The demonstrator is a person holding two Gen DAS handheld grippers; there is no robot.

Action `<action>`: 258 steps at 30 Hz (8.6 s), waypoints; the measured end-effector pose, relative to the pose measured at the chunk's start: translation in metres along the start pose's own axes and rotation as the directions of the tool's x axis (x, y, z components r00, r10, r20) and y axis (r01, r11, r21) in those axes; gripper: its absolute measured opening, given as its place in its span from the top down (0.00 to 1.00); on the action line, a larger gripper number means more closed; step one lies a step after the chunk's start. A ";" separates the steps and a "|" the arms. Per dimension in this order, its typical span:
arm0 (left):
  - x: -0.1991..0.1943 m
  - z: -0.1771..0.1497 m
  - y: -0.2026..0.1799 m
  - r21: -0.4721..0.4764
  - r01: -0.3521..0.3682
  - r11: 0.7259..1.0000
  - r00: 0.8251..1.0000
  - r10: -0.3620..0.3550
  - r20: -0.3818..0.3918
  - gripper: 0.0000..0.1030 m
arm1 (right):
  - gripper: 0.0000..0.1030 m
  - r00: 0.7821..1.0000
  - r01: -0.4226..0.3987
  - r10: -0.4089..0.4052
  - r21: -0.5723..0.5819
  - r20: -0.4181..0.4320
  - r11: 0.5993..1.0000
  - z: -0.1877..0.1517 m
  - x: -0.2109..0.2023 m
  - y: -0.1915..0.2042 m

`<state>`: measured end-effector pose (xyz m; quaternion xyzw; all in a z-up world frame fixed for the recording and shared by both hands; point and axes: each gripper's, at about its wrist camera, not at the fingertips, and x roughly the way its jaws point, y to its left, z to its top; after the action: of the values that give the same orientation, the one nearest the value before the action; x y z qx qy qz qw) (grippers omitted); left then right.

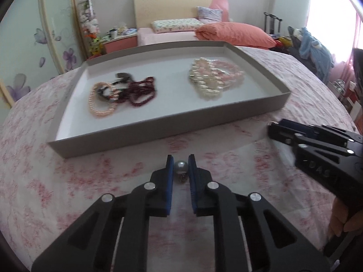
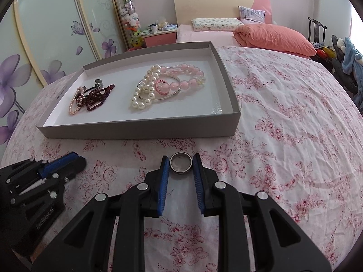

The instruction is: Organize jewelry

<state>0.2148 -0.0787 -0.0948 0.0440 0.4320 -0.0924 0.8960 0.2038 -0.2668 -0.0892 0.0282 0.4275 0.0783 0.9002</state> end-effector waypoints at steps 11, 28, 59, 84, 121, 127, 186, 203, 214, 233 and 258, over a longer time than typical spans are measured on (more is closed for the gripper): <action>-0.011 -0.012 0.079 -0.115 -0.096 0.989 0.995 0.096 -0.008 0.86 | 0.78 1.000 0.021 -0.021 -0.081 -0.007 0.997 -0.001 0.003 0.022; -0.014 -0.013 0.075 -0.112 -0.104 0.988 0.995 0.104 -0.009 0.86 | 0.78 1.000 0.018 -0.019 -0.081 -0.008 0.997 -0.001 0.003 0.023; -0.029 -0.024 0.086 -0.183 -0.055 0.981 0.998 0.058 0.011 0.87 | 0.78 0.999 0.019 -0.015 -0.101 0.046 0.995 -0.011 -0.017 0.040; -0.116 -0.005 0.052 -0.122 -0.002 0.993 0.940 0.043 0.339 0.87 | 0.78 0.910 0.035 0.025 -0.136 0.415 0.990 0.002 -0.101 0.070; -0.059 0.061 0.070 -0.141 0.002 0.990 0.921 0.053 0.386 0.87 | 0.78 0.895 -0.045 0.052 -0.025 0.443 0.999 0.070 -0.038 0.045; -0.036 0.074 0.073 -0.146 0.018 0.989 0.934 0.036 0.356 0.86 | 0.78 0.912 -0.064 0.063 -0.011 0.406 0.998 0.078 -0.017 0.047; -0.165 -0.073 0.077 -0.210 -0.089 0.974 0.924 0.159 0.347 0.04 | 0.02 0.928 -0.013 0.022 -0.026 0.373 1.000 -0.051 -0.131 0.052; -0.168 -0.070 0.064 -0.173 -0.109 0.979 0.914 0.167 0.370 0.04 | 0.02 0.918 -0.021 0.029 -0.026 0.394 0.999 -0.055 -0.137 0.049; -0.168 -0.068 0.065 -0.165 -0.108 0.980 0.914 0.163 0.371 0.04 | 0.02 0.916 -0.021 0.031 -0.028 0.400 0.999 -0.056 -0.140 0.049; -0.167 -0.069 0.067 -0.172 -0.111 0.979 0.913 0.169 0.372 0.04 | 0.02 0.915 -0.021 0.030 -0.027 0.401 0.999 -0.055 -0.141 0.048; -0.166 -0.069 0.071 -0.173 -0.118 0.978 0.910 0.176 0.375 0.04 | 0.02 0.916 -0.020 0.028 -0.024 0.400 0.999 -0.056 -0.140 0.046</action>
<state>0.0746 0.0230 -0.0080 -0.0086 0.2467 0.0006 0.9690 0.0684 -0.2458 -0.0121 0.0401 0.2331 0.0862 0.9678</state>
